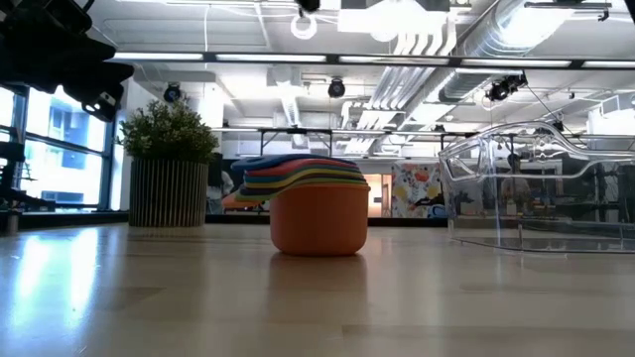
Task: Nest measuring cups in basket
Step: Put the stacked measuring cups into the transparent bin
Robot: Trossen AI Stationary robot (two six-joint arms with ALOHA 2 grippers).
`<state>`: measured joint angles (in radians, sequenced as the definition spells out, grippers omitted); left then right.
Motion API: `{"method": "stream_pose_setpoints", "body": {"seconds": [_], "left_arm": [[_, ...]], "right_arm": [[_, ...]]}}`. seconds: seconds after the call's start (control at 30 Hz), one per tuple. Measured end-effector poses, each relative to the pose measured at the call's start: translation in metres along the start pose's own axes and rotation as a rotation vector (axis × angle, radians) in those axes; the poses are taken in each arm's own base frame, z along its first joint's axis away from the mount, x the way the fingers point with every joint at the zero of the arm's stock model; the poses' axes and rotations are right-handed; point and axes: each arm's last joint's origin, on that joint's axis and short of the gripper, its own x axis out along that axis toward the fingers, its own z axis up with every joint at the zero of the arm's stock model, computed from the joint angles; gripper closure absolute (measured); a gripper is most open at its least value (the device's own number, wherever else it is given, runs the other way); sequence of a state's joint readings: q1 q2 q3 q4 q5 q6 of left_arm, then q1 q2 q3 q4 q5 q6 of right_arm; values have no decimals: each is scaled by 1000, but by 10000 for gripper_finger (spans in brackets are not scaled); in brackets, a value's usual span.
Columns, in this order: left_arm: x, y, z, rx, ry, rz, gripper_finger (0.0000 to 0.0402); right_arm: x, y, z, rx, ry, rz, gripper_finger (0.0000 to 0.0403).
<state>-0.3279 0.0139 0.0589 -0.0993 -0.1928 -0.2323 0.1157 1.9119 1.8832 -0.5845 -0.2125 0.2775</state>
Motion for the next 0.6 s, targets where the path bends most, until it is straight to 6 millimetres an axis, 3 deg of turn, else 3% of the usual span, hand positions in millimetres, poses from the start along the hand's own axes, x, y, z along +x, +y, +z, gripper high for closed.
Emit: {"method": "stream_pose_setpoints", "body": {"seconds": [0.17,0.6], "left_arm": [[0,0,0,0,-1,0,280],[0,0,0,0,0,1,280]], "right_arm": [[-10,24,4,64,-109,-91,251],[-7,76,-11,172,-272,-300,251]]}}
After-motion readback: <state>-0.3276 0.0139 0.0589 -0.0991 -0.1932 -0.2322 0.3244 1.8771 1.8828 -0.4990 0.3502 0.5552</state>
